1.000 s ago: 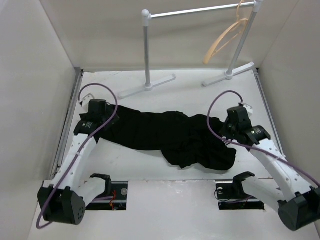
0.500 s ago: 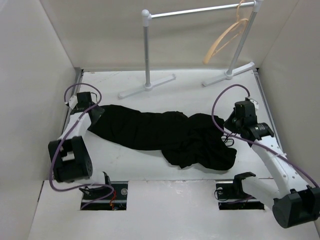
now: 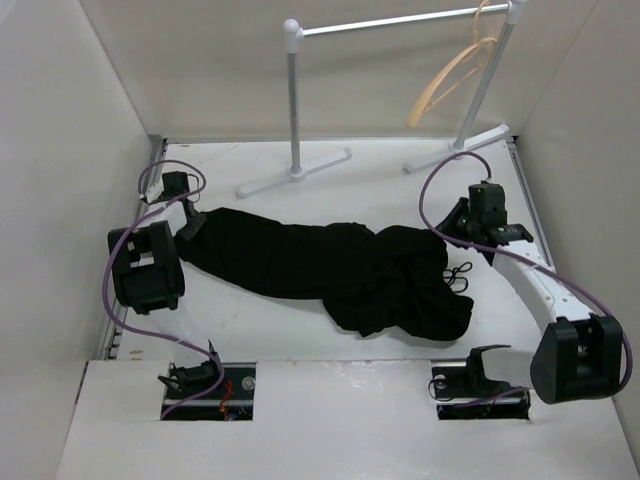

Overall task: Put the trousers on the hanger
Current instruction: Flatten out the trousers at the center of the board.

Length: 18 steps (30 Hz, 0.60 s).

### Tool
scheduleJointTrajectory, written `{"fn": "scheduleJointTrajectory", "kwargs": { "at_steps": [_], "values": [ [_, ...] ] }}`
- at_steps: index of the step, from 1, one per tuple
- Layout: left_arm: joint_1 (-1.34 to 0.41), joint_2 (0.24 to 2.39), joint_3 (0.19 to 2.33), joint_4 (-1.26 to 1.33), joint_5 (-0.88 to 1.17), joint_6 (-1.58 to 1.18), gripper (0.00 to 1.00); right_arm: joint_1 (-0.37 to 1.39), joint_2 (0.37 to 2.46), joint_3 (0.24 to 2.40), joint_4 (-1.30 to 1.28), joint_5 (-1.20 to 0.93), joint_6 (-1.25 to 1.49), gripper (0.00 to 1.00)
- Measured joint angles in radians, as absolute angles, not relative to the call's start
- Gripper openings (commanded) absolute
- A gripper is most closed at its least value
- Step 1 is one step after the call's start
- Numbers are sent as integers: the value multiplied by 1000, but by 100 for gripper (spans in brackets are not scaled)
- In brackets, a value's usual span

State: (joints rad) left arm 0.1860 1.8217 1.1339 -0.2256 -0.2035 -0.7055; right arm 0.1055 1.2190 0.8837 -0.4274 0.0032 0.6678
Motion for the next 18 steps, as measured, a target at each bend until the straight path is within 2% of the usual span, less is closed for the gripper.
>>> {"fn": "scheduleJointTrajectory", "kwargs": {
  "at_steps": [1, 2, 6, 10, 13, 18],
  "values": [
    [186, 1822, 1135, -220, -197, -710, 12, 105, 1233, 884, -419, -14, 680, 12],
    [186, 1822, 1137, -220, -199, -714, 8, 105, 1238, 884, -417, -25, 689, 7],
    [186, 1795, 1137, -235, -194, -727, 4, 107, 1154, 897, -459, -7, 712, 2],
    [185, 1628, 1139, -262, -195, -746, 3, 190, 973, 1031, -627, 122, 703, 3],
    [186, 1463, 1178, -276, -202, -756, 2, 398, 882, 1213, -770, 264, 706, 3],
    [215, 1293, 1261, -279, -228, -764, 2, 796, 918, 1432, -982, 545, 798, 7]
  ]
}}
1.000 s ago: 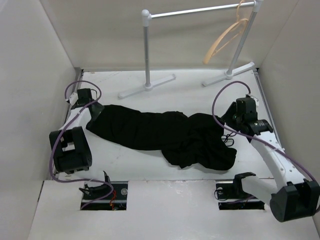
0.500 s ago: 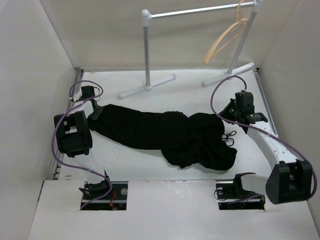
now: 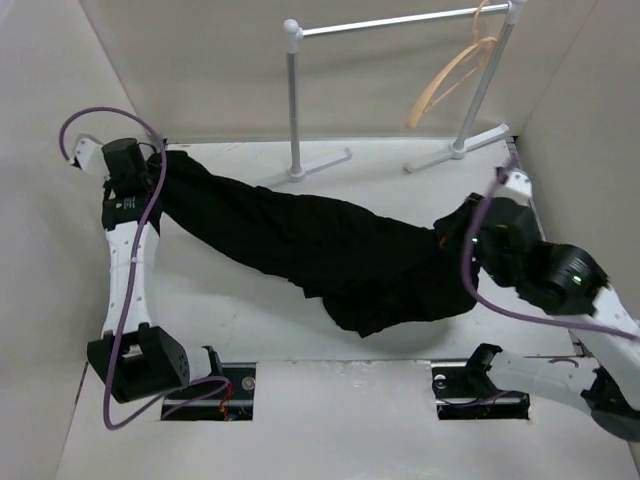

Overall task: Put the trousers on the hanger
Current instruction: Flatten out the trousers at the center of the board.

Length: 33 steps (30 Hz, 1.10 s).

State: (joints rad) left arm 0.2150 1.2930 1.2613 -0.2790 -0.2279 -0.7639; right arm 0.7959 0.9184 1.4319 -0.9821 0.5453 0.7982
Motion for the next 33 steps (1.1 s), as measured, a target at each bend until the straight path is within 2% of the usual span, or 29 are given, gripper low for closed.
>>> {"fn": "scheduleJointTrajectory", "kwargs": {
  "at_steps": [1, 2, 3, 4, 7, 8, 9, 11, 14, 15, 16, 18, 19, 20, 22, 24, 25, 28, 30, 31, 33],
  "values": [
    [226, 1275, 1270, -284, -234, -764, 2, 826, 950, 1432, -1008, 586, 815, 8],
    [240, 1260, 1279, -294, -240, -765, 2, 834, 994, 1418, -1024, 621, 828, 16],
    [253, 1249, 1285, -305, -246, -765, 2, 832, 1044, 1393, -1024, 643, 834, 27],
    [269, 1240, 1291, -319, -255, -765, 2, 827, 1106, 1355, -1011, 656, 833, 34],
    [302, 1231, 1294, -360, -275, -768, 3, 798, 1309, 1237, -949, 622, 802, 63],
    [309, 1230, 1290, -371, -283, -769, 3, 794, 1348, 1203, -930, 604, 793, 70],
    [310, 1227, 1281, -377, -289, -769, 3, 793, 1361, 1159, -910, 580, 783, 74],
    [315, 1209, 1241, -390, -299, -774, 3, 788, 1303, 1091, -885, 534, 766, 72],
    [327, 1165, 1168, -424, -303, -786, 4, 696, 1137, 1033, -809, 459, 747, 49],
    [332, 1153, 1149, -435, -306, -790, 4, 629, 1097, 1022, -777, 434, 744, 48],
    [337, 1145, 1137, -447, -309, -793, 4, 556, 1075, 1010, -740, 413, 746, 53],
    [337, 1141, 1133, -463, -316, -799, 4, 447, 1084, 986, -666, 377, 745, 68],
    [331, 1141, 1133, -462, -318, -801, 4, 422, 1111, 974, -633, 352, 743, 71],
    [320, 1141, 1133, -462, -319, -804, 4, 414, 1148, 962, -602, 319, 737, 68],
    [291, 1141, 1132, -461, -319, -807, 4, 443, 1238, 933, -540, 245, 731, 51],
    [270, 1141, 1126, -459, -318, -809, 4, 524, 1283, 886, -503, 198, 735, 45],
    [261, 1141, 1121, -459, -316, -810, 4, 582, 1284, 863, -502, 182, 738, 37],
    [257, 1141, 1103, -461, -315, -811, 4, 747, 1275, 826, -496, 138, 769, 25],
    [257, 1141, 1094, -461, -315, -811, 4, 831, 1277, 808, -491, 109, 805, 28],
    [257, 1141, 1090, -462, -315, -811, 4, 870, 1283, 803, -492, 104, 824, 35],
    [256, 1140, 1086, -462, -315, -811, 4, 953, 1309, 805, -497, 105, 861, 59]
  ]
}}
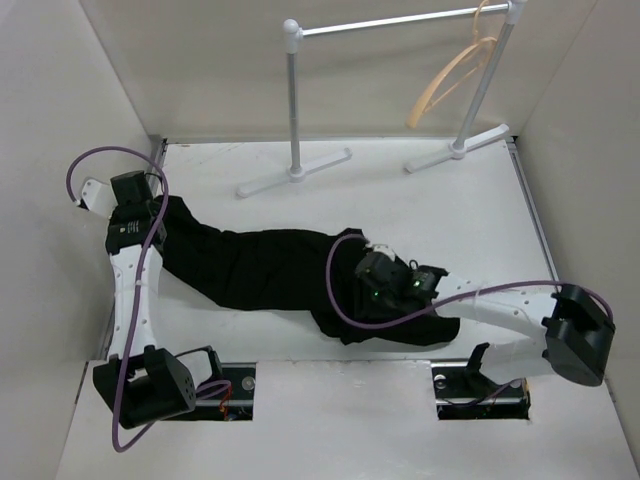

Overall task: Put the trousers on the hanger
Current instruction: Flatten out the trousers at the center of the board.

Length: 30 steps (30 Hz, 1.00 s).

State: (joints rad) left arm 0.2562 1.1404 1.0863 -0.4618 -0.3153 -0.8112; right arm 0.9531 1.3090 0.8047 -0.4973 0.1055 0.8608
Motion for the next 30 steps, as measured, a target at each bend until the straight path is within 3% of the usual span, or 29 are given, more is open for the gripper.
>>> {"fn": "scheduleJointTrajectory", "kwargs": {
  "at_steps": [3, 7, 8, 11, 13, 14, 17, 18, 25, 27, 30],
  "values": [
    [256, 1133, 1077, -458, -315, -811, 4, 1060, 1341, 833, -543, 108, 874, 72],
    [255, 1116, 1056, -462, -315, -811, 4, 990, 1261, 897, -618, 109, 846, 73],
    [255, 1115, 1055, -463, -315, -811, 4, 931, 1223, 921, -629, 106, 831, 68],
    [255, 1114, 1055, -461, -315, -811, 4, 731, 1140, 988, -620, 104, 782, 36],
    [255, 1114, 1055, -461, -315, -811, 4, 624, 1127, 1006, -591, 112, 762, 30],
    [255, 1114, 1055, -461, -315, -811, 4, 582, 1131, 1003, -575, 115, 759, 32],
    [255, 1114, 1055, -461, -315, -811, 4, 498, 1177, 940, -516, 119, 764, 55],
    [255, 1114, 1055, -461, -315, -811, 4, 473, 1200, 907, -496, 114, 765, 57],
    [255, 1114, 1055, -461, -315, -811, 4, 418, 1365, 773, -411, 34, 785, 60],
    [255, 1114, 1055, -460, -315, -811, 4, 420, 1379, 754, -371, 17, 791, 55],
    [255, 1114, 1054, -460, -315, -811, 4, 419, 1396, 731, -294, -25, 803, 31]
  ]
}}
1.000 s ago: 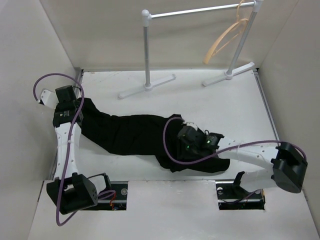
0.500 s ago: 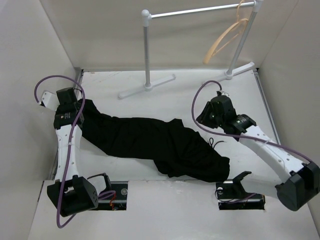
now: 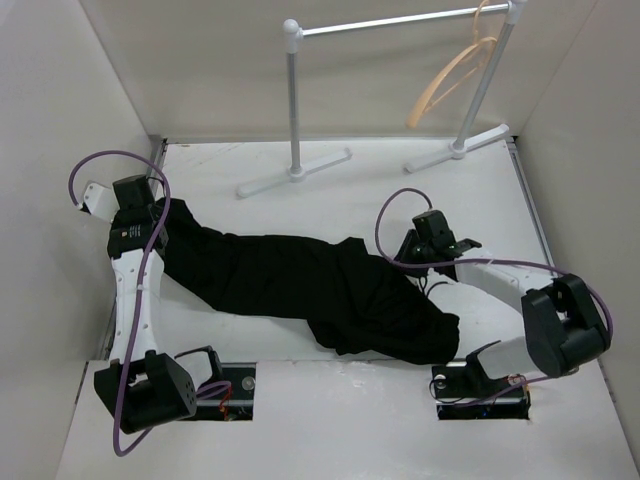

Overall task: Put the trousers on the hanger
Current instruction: Flatten out the trousers at the center of the board.

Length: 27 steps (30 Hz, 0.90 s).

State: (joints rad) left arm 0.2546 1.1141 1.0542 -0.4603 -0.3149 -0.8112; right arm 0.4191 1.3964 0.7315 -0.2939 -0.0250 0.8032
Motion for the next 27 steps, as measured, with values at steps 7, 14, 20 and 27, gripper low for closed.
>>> {"fn": "scheduleJointTrajectory", "kwargs": {
  "at_steps": [7, 14, 20, 27],
  "values": [
    [255, 1111, 1053, -461, -315, -811, 4, 413, 1334, 713, -240, -30, 830, 8],
    [257, 1105, 1083, -477, -316, -828, 3, 443, 862, 722, -442, 187, 837, 6],
    [318, 1094, 1155, -487, -328, -827, 3, 312, 559, 813, -616, 324, 835, 5],
    [344, 1163, 1237, -536, -345, -826, 3, -100, 703, 845, -600, 228, 838, 5]
  ]
}}
